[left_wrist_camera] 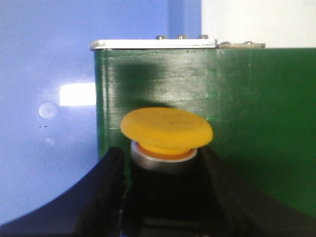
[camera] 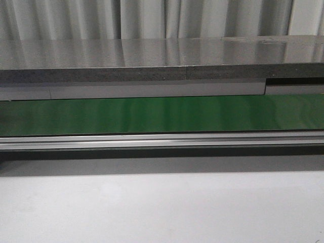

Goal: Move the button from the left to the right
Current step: 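Lift the button with the left gripper and carry it over the belt, then set the button on the green belt and open the left gripper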

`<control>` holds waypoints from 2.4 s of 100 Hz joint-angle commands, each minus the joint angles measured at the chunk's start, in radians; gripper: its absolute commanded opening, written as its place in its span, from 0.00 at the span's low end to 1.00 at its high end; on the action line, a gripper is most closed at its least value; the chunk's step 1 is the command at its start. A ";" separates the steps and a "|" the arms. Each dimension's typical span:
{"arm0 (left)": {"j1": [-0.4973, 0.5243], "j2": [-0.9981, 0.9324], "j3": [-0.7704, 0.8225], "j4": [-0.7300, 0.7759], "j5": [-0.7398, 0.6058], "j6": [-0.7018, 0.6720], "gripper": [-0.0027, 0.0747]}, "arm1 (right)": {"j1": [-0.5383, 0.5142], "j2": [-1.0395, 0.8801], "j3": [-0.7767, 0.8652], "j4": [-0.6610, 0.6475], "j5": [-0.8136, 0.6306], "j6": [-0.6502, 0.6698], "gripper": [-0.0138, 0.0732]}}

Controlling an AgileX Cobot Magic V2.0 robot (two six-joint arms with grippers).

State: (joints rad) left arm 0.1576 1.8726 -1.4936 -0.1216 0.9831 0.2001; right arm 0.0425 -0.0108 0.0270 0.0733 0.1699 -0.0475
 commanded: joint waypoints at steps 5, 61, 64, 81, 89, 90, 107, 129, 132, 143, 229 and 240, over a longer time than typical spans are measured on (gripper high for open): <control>-0.009 -0.033 -0.024 -0.021 -0.033 -0.009 0.01 | 0.002 -0.020 -0.015 -0.006 -0.082 -0.004 0.08; -0.009 -0.001 -0.009 -0.068 -0.025 -0.009 0.48 | 0.002 -0.020 -0.015 -0.006 -0.082 -0.004 0.08; -0.009 -0.001 -0.009 -0.078 -0.025 -0.009 0.54 | 0.002 -0.020 -0.015 -0.006 -0.082 -0.004 0.08; -0.016 -0.010 -0.009 -0.090 -0.021 -0.007 0.70 | 0.002 -0.020 -0.015 -0.006 -0.082 -0.004 0.08; -0.020 -0.027 -0.009 -0.090 -0.021 -0.004 0.70 | 0.002 -0.020 -0.015 -0.006 -0.082 -0.004 0.08; -0.022 -0.032 -0.009 -0.090 -0.021 -0.004 0.70 | 0.002 -0.020 -0.015 -0.006 -0.082 -0.004 0.08; -0.024 -0.100 -0.009 -0.098 -0.010 -0.003 0.70 | 0.002 -0.020 -0.015 -0.006 -0.082 -0.004 0.08; -0.024 -0.202 -0.009 -0.098 0.032 0.021 0.70 | 0.002 -0.020 -0.015 -0.006 -0.082 -0.004 0.08; -0.024 -0.221 -0.007 -0.098 0.032 0.021 0.70 | 0.002 -0.020 -0.015 -0.006 -0.082 -0.004 0.08; -0.024 -0.292 0.012 -0.118 0.012 0.025 0.70 | 0.002 -0.020 -0.015 -0.006 -0.082 -0.004 0.08; -0.024 -1.249 0.868 -0.171 -0.705 0.053 0.70 | 0.002 -0.020 -0.015 -0.006 -0.082 -0.004 0.08; -0.024 -1.346 0.964 -0.171 -0.744 0.053 0.70 | 0.002 -0.020 -0.015 -0.006 -0.082 -0.004 0.08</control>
State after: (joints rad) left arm 0.1404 0.5873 -0.5657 -0.2721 0.3519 0.2537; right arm 0.0425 -0.0108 0.0270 0.0733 0.1699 -0.0475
